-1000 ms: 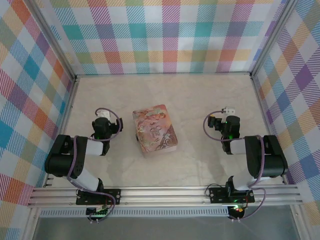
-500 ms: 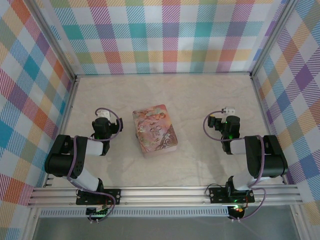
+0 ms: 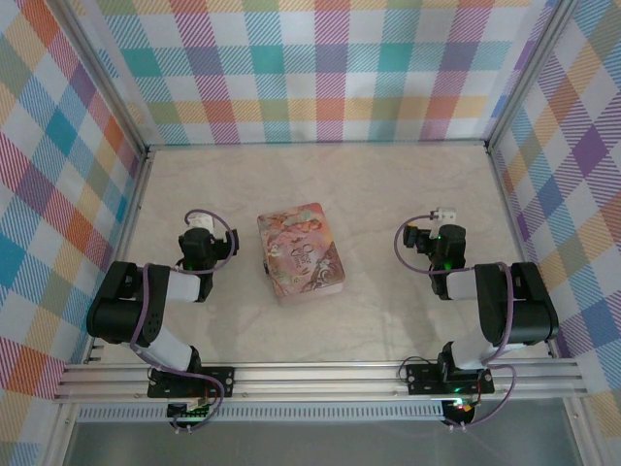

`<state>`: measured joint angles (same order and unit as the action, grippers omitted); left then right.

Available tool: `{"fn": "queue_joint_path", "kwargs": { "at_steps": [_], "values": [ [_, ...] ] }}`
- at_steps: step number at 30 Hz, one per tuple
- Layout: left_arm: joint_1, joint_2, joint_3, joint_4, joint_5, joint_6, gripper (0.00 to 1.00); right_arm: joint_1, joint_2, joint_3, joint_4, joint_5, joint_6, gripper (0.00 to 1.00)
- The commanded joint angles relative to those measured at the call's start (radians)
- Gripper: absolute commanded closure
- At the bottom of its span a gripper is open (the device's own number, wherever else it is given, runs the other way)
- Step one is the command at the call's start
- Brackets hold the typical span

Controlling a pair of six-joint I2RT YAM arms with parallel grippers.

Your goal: Unlock a padlock with a key

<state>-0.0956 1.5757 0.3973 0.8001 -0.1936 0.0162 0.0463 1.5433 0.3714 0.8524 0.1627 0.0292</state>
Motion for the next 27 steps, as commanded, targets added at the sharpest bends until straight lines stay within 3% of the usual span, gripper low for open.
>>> {"fn": "queue_joint_path", "kwargs": {
  "at_steps": [1, 6, 10, 18, 20, 22, 25, 27],
  "values": [
    [0.008, -0.013, 0.015, 0.022, 0.016, -0.001, 0.0, -0.005, -0.008, 0.018, 0.023, -0.015, 0.001, 0.0],
    [0.01, -0.016, 0.016, 0.021, 0.018, 0.0, 0.0, -0.006, -0.009, 0.017, 0.026, -0.016, 0.001, 0.0],
    [0.01, -0.094, 0.109, -0.21, 0.006, -0.006, 0.0, -0.006, -0.048, 0.027, -0.018, -0.016, -0.001, 0.0],
    [0.011, -0.259, 0.218, -0.426, -0.029, -0.048, 0.0, -0.005, -0.288, 0.148, -0.404, -0.031, 0.043, 0.0],
    [0.017, -0.284, 0.287, -0.514, 0.046, -0.079, 0.0, -0.006, -0.35, 0.183, -0.49, -0.05, 0.107, 0.0],
    [0.038, -0.293, 0.367, -0.618, 0.145, -0.213, 0.0, -0.006, -0.419, 0.215, -0.583, -0.09, 0.215, 0.0],
    [0.08, -0.27, 0.461, -0.702, 0.37, -0.343, 0.0, -0.008, -0.505, 0.29, -0.868, -0.072, 0.514, 0.0],
    [0.095, -0.236, 0.503, -0.708, 0.491, -0.4, 0.0, -0.014, -0.521, 0.305, -0.902, -0.213, 0.522, 0.0]
  ]
}}
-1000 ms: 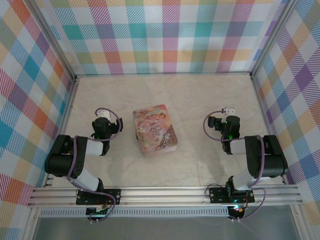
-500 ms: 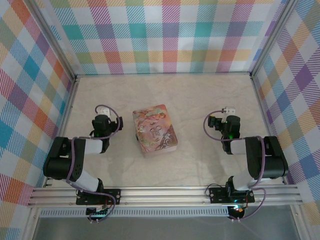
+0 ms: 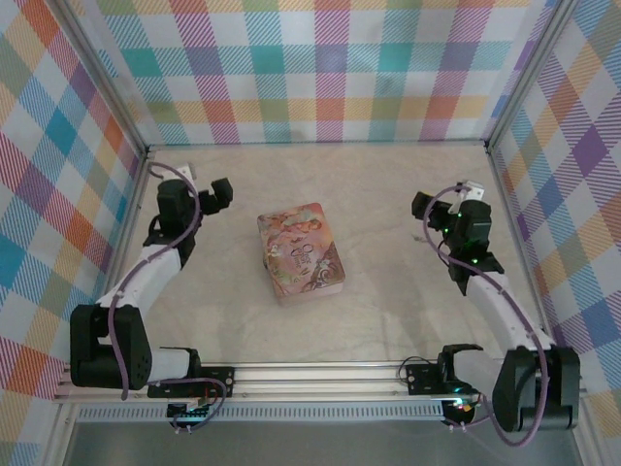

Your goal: Unlock a padlock with a key

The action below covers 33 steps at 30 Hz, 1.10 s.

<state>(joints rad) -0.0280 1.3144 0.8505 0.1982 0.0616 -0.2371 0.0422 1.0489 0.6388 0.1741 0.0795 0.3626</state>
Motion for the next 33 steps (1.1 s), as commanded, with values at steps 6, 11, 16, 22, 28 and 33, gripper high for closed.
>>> {"fn": "queue_joint_path", "kwargs": {
  "at_steps": [6, 11, 16, 22, 28, 33],
  "values": [
    [0.02, 0.165, 0.17, -0.126, 0.456, -0.201, 0.0, 0.015, -0.105, -0.002, -0.211, -0.454, 0.205, 0.0],
    [-0.032, 0.301, 0.333, -0.288, 0.518, -0.144, 0.06, 0.106, -0.137, -0.007, -0.353, -0.528, 0.237, 0.03],
    [-0.093, 0.467, 0.505, -0.455, 0.565, -0.069, 0.11, 0.248, -0.163, -0.096, -0.365, -0.554, 0.32, 0.07],
    [-0.15, 0.643, 0.69, -0.644, 0.581, 0.021, 0.15, 0.437, -0.124, -0.175, -0.329, -0.546, 0.4, 0.11],
    [-0.19, 0.746, 0.786, -0.763, 0.598, 0.084, 0.18, 0.568, -0.019, -0.212, -0.22, -0.57, 0.445, 0.12],
    [-0.198, 0.727, 0.738, -0.756, 0.609, 0.089, 0.2, 0.616, 0.109, -0.211, -0.06, -0.59, 0.492, 0.13]
  ]
}}
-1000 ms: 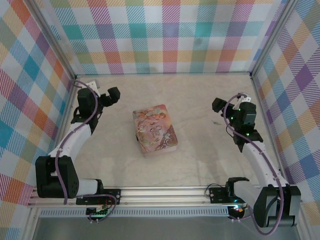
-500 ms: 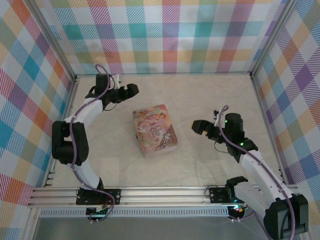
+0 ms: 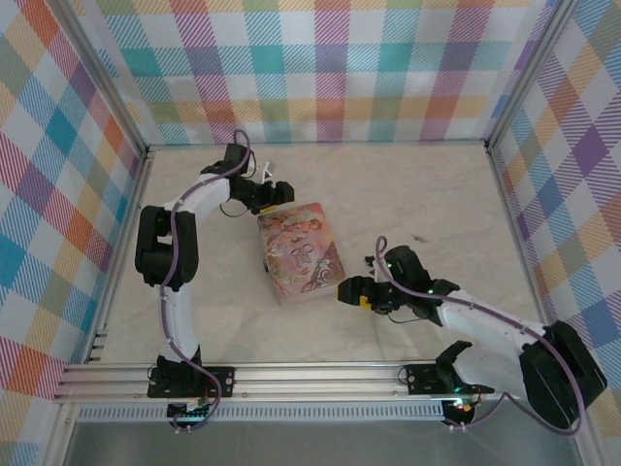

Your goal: Unlock a padlock with a key

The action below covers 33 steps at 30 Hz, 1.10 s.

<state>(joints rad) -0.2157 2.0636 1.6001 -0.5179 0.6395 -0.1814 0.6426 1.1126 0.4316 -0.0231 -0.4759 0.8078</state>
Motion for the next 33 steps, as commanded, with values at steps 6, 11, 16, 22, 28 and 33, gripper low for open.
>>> {"fn": "queue_joint_path", "kwargs": {
  "at_steps": [6, 11, 16, 22, 28, 33],
  "values": [
    [-0.01, -0.114, -0.118, -0.015, 0.022, 0.04, 0.22, 0.022, 0.191, 0.072, 0.244, -0.036, 0.064, 0.15],
    [-0.005, -0.202, -0.221, 0.001, -0.014, 0.04, 0.25, 0.019, 0.272, 0.147, 0.251, 0.013, 0.061, 0.18],
    [0.01, -0.3, -0.335, 0.031, -0.061, 0.003, 0.29, -0.012, 0.348, 0.239, 0.227, 0.063, 0.045, 0.21],
    [0.015, -0.41, -0.489, 0.094, -0.141, -0.087, 0.33, -0.052, 0.46, 0.38, 0.177, 0.051, 0.001, 0.25],
    [0.015, -0.49, -0.62, 0.169, -0.166, -0.159, 0.37, -0.078, 0.59, 0.555, 0.091, 0.027, -0.05, 0.31],
    [0.012, -0.548, -0.694, 0.229, -0.161, -0.215, 0.39, -0.093, 0.685, 0.693, 0.02, 0.014, -0.09, 0.33]
  ]
}}
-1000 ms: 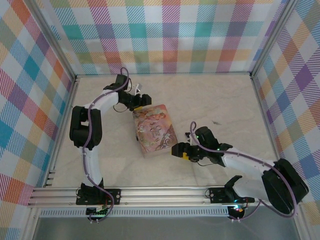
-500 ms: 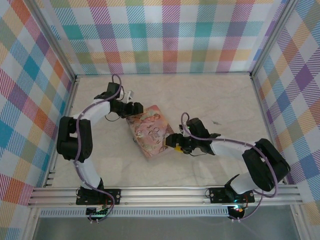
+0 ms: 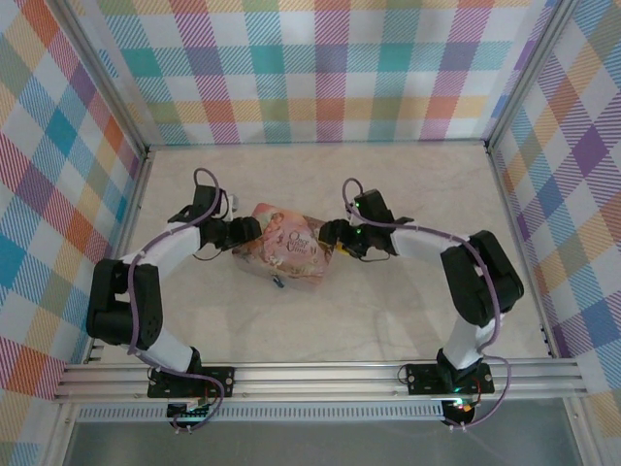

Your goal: Unlock a padlock with a key

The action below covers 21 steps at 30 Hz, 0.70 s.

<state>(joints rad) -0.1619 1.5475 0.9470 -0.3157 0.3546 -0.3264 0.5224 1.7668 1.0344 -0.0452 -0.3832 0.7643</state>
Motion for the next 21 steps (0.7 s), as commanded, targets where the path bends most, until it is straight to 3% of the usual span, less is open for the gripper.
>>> {"fn": "queue_joint_path", "kwargs": {
  "at_steps": [1, 14, 21],
  "values": [
    [-0.046, -0.043, -0.056, 0.056, 0.13, -0.089, 0.39, 0.023, 0.049, 0.116, 0.03, -0.077, -0.054, 0.33],
    [-0.168, -0.016, -0.067, 0.201, 0.072, -0.223, 0.37, -0.057, 0.205, 0.356, -0.12, -0.066, -0.137, 0.31],
    [-0.203, 0.031, -0.033, 0.254, 0.02, -0.285, 0.31, -0.109, 0.241, 0.438, -0.193, -0.056, -0.176, 0.29]
  ]
}}
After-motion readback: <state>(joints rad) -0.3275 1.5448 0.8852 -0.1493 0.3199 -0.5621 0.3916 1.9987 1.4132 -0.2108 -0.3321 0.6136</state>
